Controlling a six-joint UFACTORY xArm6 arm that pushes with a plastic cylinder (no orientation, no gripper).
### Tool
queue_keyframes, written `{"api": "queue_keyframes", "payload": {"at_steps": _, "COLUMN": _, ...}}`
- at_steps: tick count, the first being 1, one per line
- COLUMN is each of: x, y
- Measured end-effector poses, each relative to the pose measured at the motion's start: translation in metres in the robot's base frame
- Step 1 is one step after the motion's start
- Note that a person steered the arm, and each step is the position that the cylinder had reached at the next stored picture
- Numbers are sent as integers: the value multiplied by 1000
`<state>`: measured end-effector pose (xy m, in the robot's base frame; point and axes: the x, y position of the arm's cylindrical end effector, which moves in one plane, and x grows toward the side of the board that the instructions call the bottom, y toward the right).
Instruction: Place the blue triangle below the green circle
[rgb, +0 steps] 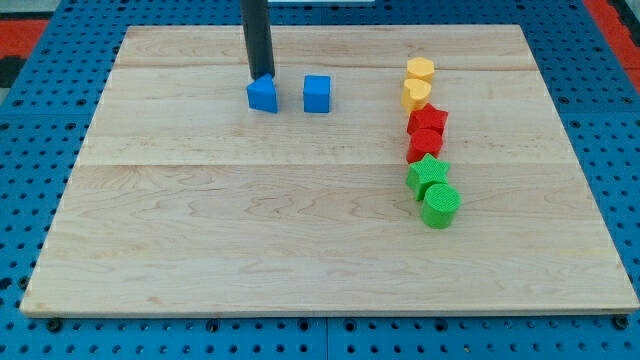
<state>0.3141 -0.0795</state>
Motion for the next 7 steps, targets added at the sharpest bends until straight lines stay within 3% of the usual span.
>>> {"api": "queue_keyframes", "payload": {"at_steps": 2, "x": 94, "y": 13}}
{"api": "queue_keyframes", "payload": {"at_steps": 4, "x": 172, "y": 98}}
{"api": "queue_keyframes", "payload": {"at_steps": 5, "x": 181, "y": 53}}
{"api": "queue_keyframes", "payload": {"at_steps": 7, "x": 235, "y": 78}}
